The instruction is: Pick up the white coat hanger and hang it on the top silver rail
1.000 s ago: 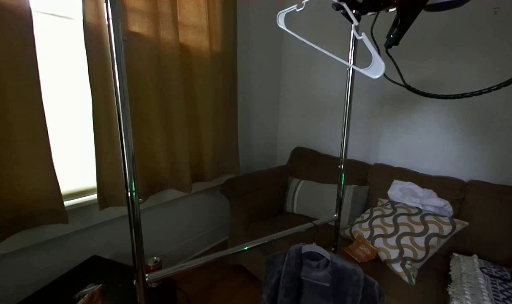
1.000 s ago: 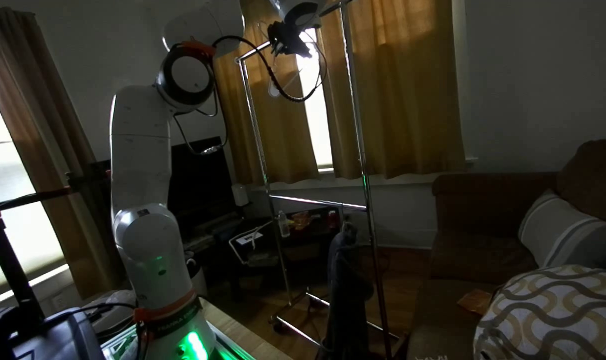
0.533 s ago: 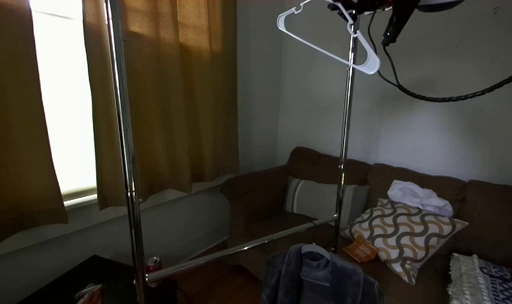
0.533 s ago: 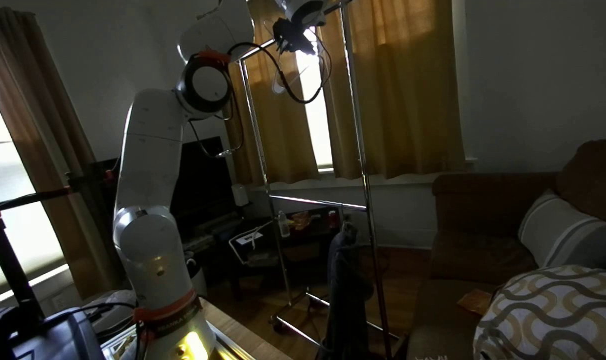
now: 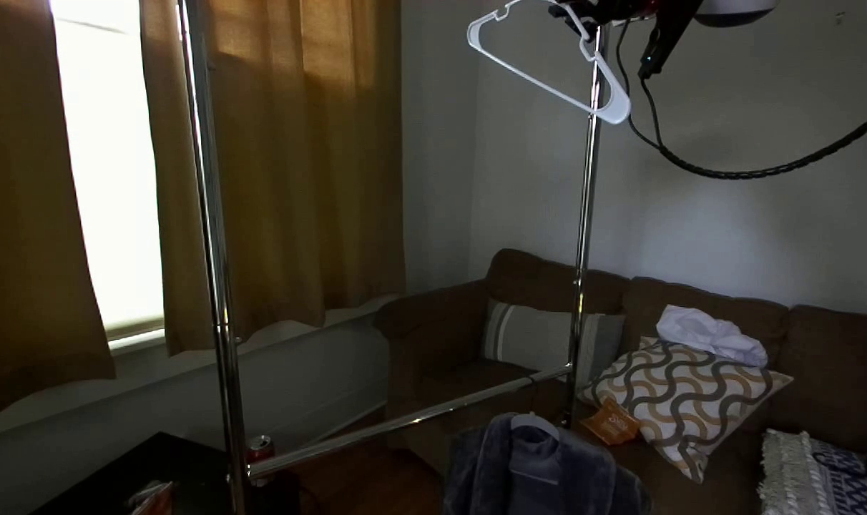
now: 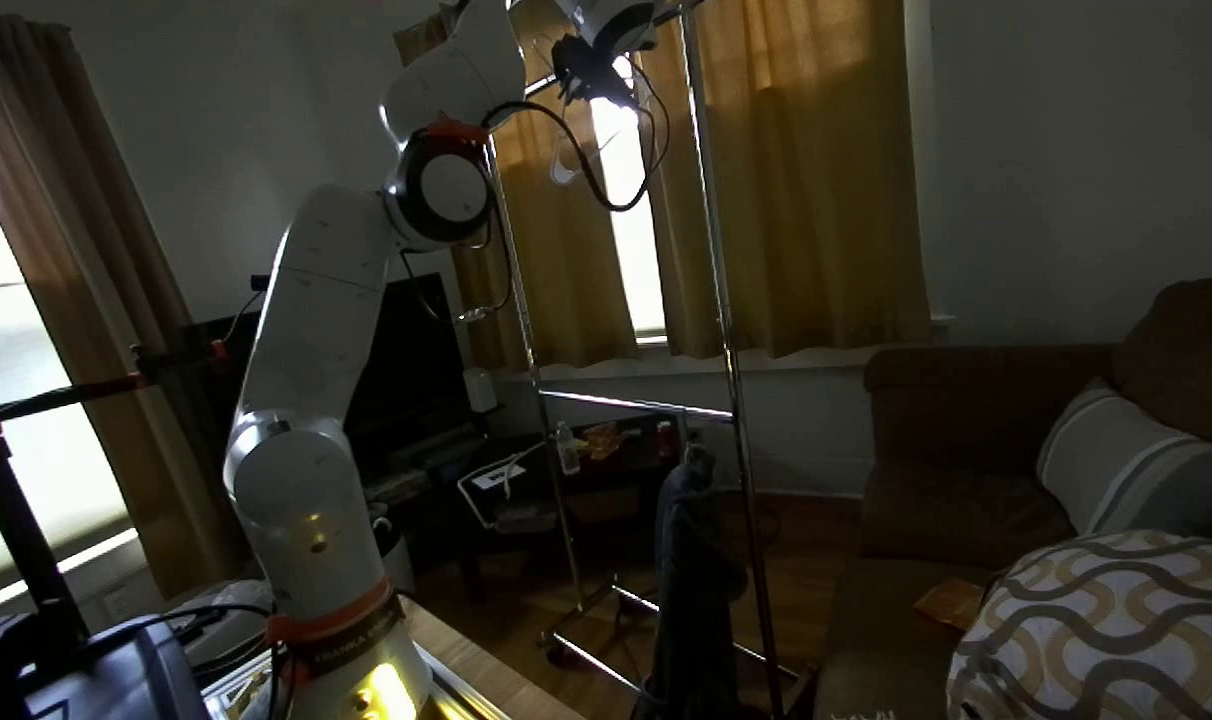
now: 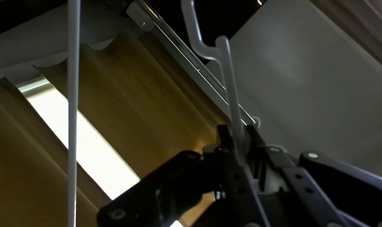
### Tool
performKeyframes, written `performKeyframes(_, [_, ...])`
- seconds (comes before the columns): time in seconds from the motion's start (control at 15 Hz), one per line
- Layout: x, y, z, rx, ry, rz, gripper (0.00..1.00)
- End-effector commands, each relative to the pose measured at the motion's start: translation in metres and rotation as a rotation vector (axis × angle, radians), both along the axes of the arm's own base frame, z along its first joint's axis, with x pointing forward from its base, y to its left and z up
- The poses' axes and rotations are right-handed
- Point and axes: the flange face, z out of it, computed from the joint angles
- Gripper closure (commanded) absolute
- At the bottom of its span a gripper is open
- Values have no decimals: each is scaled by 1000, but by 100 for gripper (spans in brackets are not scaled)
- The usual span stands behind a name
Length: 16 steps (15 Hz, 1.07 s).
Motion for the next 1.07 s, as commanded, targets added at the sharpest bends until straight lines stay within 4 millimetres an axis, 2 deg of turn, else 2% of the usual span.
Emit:
performKeyframes(0.0, [2, -1, 0, 4, -4, -4, 85])
performKeyframes(0.93, [5, -4, 0, 12, -11, -10, 85])
performKeyframes(1.0, [10, -9, -3, 32, -15, -17, 96])
